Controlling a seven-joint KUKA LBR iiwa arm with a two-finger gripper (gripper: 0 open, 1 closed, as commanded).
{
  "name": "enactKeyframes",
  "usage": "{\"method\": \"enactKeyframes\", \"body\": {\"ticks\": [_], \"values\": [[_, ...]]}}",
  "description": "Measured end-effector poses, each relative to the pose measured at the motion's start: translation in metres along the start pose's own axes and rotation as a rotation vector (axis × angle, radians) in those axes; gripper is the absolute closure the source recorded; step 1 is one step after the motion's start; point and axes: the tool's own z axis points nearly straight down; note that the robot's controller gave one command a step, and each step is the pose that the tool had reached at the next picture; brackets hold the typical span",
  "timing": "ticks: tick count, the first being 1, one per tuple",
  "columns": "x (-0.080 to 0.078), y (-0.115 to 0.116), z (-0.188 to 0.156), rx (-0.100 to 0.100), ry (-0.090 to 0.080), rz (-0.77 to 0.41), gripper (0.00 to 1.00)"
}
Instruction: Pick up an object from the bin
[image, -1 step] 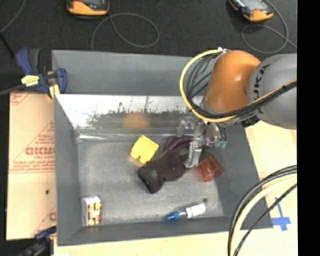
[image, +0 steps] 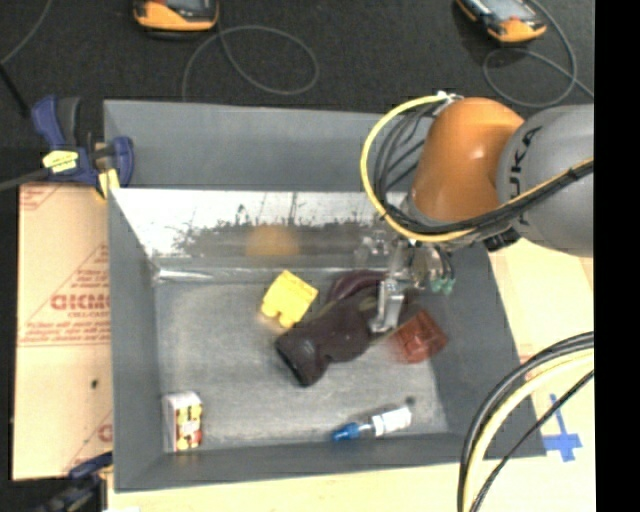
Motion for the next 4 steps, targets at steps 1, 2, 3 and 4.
{"method": "enactKeyframes", "body": {"ticks": [1,2,3,4], "values": [[0.001,0.002,0.032,0.001,-0.006,-0.142,0.00],[-0.001,0.011,0.084,0.001,-0.019,-0.221,0.00],[-0.007,0.014,0.097,0.006,-0.033,-0.322,0.00],[-0.004,0.012,0.082,0.000,-0.031,-0.223,0.00]]}}
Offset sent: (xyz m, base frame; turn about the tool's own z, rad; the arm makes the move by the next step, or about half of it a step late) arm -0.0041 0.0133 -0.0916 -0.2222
